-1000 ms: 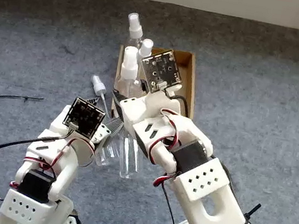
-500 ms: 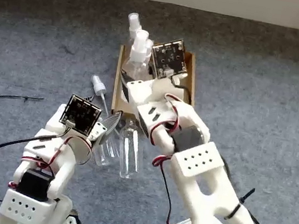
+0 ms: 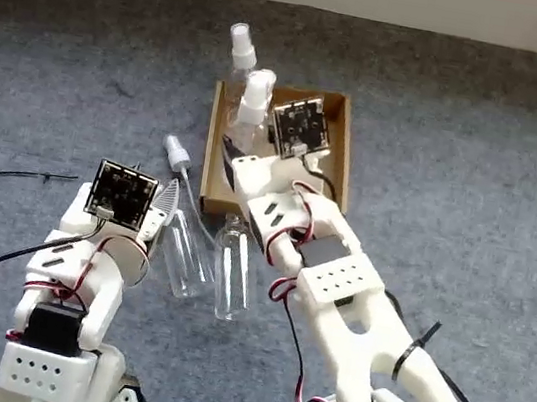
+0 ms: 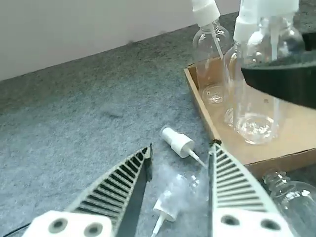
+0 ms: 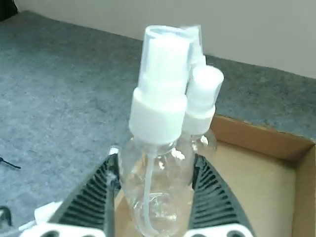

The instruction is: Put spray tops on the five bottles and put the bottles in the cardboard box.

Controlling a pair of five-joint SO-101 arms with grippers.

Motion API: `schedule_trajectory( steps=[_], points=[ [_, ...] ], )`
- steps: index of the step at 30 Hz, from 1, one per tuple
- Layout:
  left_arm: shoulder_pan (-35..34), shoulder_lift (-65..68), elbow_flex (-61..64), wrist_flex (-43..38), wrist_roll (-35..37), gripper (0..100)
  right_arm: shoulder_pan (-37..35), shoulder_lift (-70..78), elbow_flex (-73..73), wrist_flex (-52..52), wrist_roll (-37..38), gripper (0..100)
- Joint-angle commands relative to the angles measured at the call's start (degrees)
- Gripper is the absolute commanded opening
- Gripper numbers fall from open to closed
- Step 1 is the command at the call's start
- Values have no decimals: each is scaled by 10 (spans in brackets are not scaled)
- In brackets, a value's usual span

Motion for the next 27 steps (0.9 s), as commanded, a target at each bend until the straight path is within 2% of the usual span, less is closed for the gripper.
schedule_trajectory(
  steps=[1,9,27],
  points=[
    [-4,-9,-3,-3,-3,172,7,-3,15,-25,0,5],
    [-4,-9,-3,-3,-3,172,-20,3,22,-25,0,5],
    [-4,-9,-3,-3,-3,172,-22,3,22,-25,0,5]
  ],
)
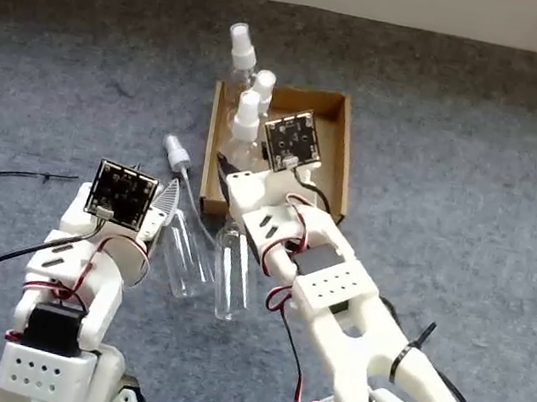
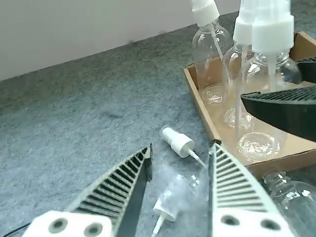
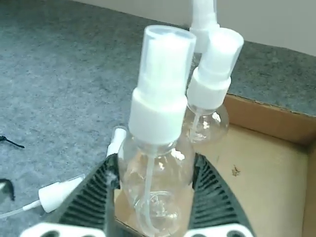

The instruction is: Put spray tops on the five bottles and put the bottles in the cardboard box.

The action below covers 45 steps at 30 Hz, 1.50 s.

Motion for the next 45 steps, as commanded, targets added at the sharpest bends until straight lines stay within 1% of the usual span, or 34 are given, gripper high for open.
schedule_trajectory(
  steps=[1,21,27,40,45],
  points=[
    [-4,-9,-3,-3,-3,172,-7,-3,-7,-14,0,5],
    [-1,-5,-3,-1,-1,172,-7,-3,-4,-15,-1,5],
    [-1,-5,-3,-1,0,172,-7,0,29,-73,-1,5],
    [0,-5,-2,-2,0,172,-15,4,38,-74,-1,5],
    [0,-5,-2,-1,0,172,-16,38,35,-75,-1,5]
  ],
)
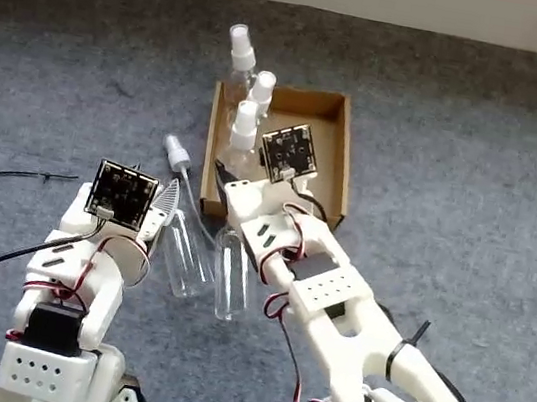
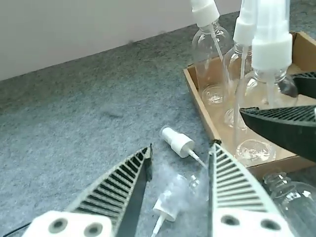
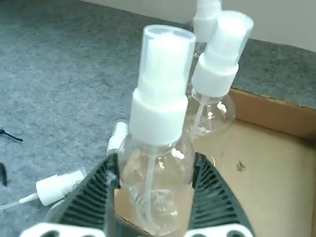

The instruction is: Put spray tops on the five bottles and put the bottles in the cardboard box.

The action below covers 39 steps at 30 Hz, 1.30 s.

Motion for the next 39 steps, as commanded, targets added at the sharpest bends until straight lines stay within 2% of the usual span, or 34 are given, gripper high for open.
schedule_trajectory(
  steps=[1,16,22,24,35,39],
  points=[
    [0,-5,-2,-1,0,172,-9,15,-6,-12,-2,5],
    [0,-5,-2,-2,0,172,-10,22,-4,-12,-2,17],
    [0,-5,-2,-3,0,172,-10,22,-2,-11,-2,152],
    [0,-5,-2,-3,0,172,-10,22,-2,-11,-2,170],
    [0,-5,-2,-3,0,172,-11,19,-6,-8,-2,170],
    [0,-5,-2,-3,0,172,-11,-30,-2,-7,-2,170]
  ],
)
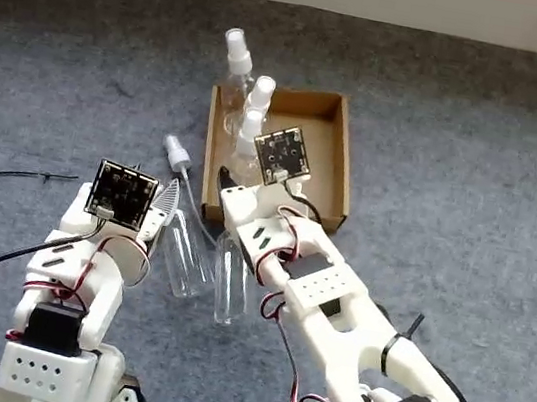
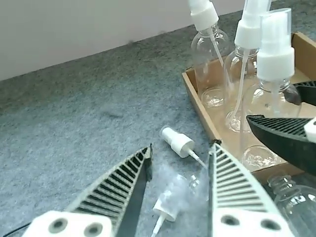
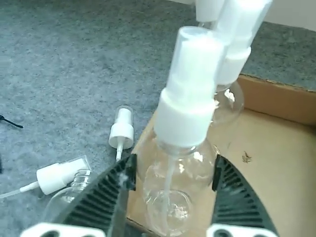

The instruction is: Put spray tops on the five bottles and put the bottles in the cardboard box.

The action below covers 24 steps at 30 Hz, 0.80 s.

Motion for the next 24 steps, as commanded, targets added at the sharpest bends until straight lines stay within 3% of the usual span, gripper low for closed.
schedule_trajectory(
  steps=[1,16,24],
  points=[
    [0,-5,-2,-3,0,172,-4,-62,-3,-3,-1,170],
    [0,-5,-1,-3,0,172,-22,-95,17,15,0,139],
    [0,-5,-1,-3,0,172,-22,-95,67,-103,62,105]
  ],
)
